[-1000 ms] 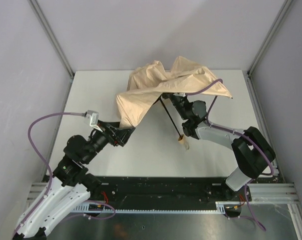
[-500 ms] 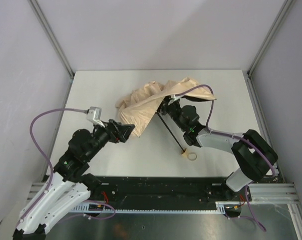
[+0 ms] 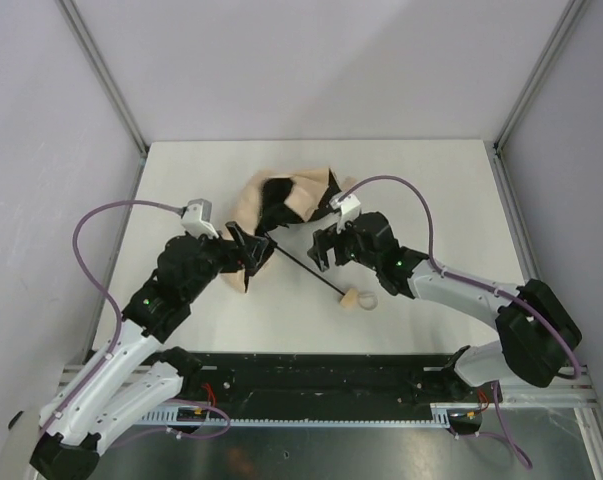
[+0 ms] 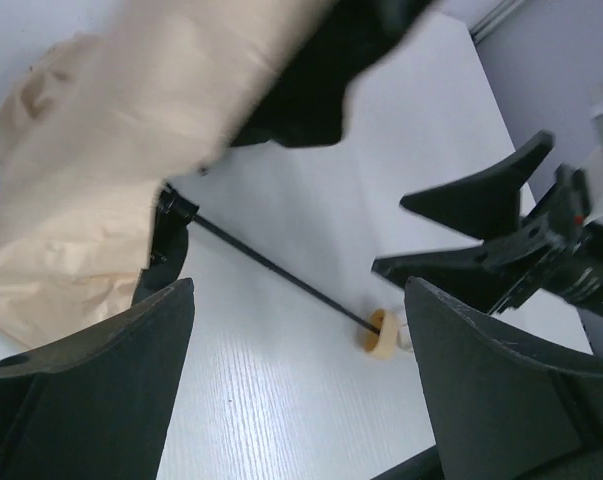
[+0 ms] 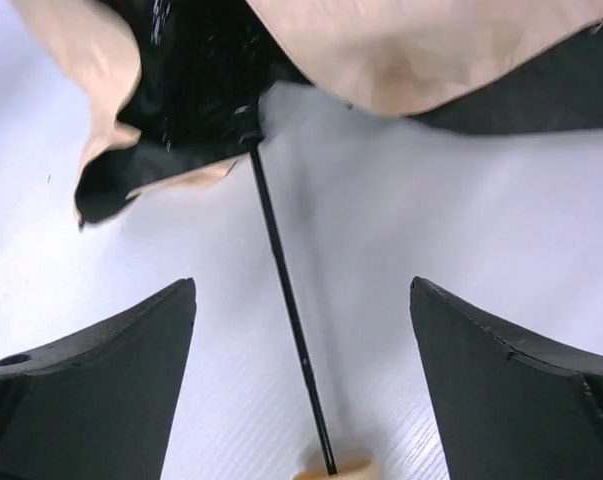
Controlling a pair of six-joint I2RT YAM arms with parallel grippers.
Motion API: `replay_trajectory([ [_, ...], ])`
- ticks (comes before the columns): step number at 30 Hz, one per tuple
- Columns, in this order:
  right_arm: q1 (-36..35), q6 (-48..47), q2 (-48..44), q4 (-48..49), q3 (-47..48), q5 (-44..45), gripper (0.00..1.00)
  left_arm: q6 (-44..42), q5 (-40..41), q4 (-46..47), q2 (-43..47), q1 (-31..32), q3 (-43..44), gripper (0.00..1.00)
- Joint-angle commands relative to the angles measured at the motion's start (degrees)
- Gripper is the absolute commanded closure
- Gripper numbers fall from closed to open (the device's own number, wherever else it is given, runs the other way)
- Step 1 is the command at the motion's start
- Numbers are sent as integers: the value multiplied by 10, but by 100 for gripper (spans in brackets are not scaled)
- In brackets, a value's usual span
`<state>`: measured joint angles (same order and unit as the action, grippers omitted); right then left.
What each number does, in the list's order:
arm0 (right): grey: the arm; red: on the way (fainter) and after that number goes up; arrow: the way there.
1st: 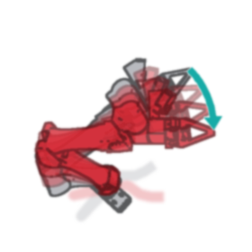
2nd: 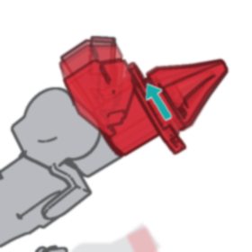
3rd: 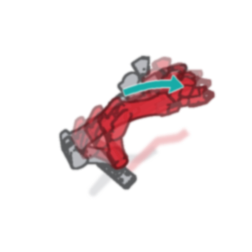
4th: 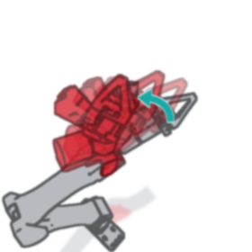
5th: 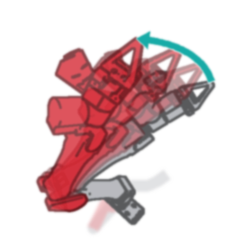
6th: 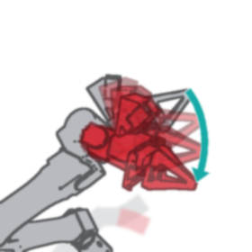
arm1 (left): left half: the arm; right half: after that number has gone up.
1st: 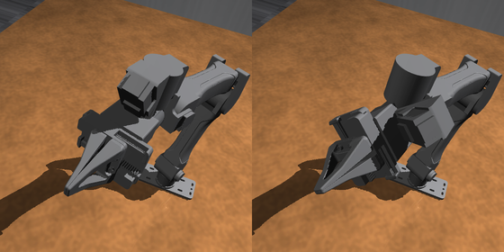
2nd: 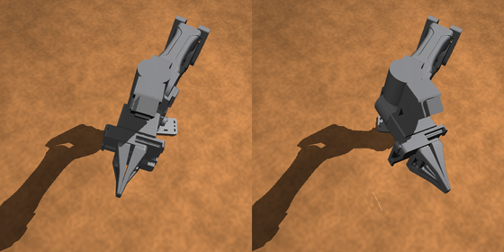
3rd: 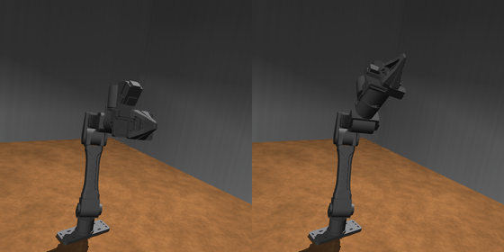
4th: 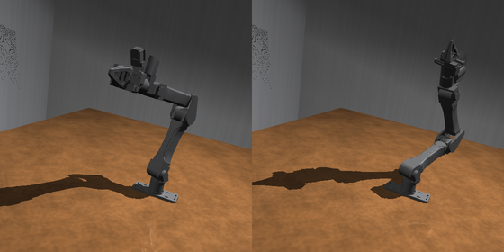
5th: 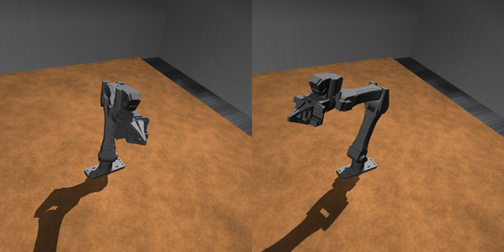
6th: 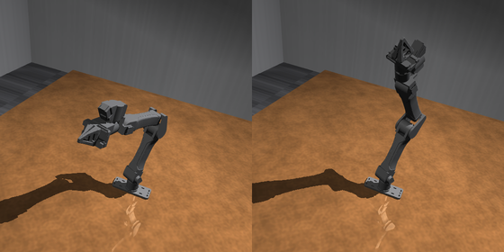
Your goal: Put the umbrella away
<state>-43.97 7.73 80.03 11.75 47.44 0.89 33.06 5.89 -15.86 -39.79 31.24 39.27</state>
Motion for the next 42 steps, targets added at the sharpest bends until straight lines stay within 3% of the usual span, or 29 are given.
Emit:
replay_trajectory([
  [1, -1, -10, 33, -59, 34, -110, 11, -4, 9, 8, 16, -14, 30, 11],
  [8, -35, -12, 168, -30, 113, -84, 15, -35, 64, -28, 95, -20, 35, 12],
  [14, -70, -8, 309, -7, 230, 70, 25, -65, 116, -58, 149, -21, 43, 12],
  [18, -90, -46, 402, -40, 318, 165, 45, -67, 124, -76, 166, -21, 46, 12],
  [22, -104, -73, 448, -30, 339, 231, 60, -62, 125, -84, 166, -22, 47, 11],
  [26, -106, -99, 434, -10, 326, 249, 92, -60, 130, -85, 151, -21, 63, 10],
  [27, -107, -105, 417, 2, 314, 247, 96, -60, 132, -85, 145, -21, 71, 9],
  [30, -103, -128, 318, 65, 245, 187, 100, -61, 133, -84, 117, -21, 113, 8],
  [33, -75, -126, 204, 108, 173, 62, 100, -61, 124, -85, 85, -22, 172, 6],
  [38, 54, -57, 62, 195, 69, -262, 100, -41, 58, -85, 24, -31, 270, 1],
  [42, 155, 30, -14, 258, 28, -436, 100, 1, -61, -82, -23, -60, 320, 1],
])
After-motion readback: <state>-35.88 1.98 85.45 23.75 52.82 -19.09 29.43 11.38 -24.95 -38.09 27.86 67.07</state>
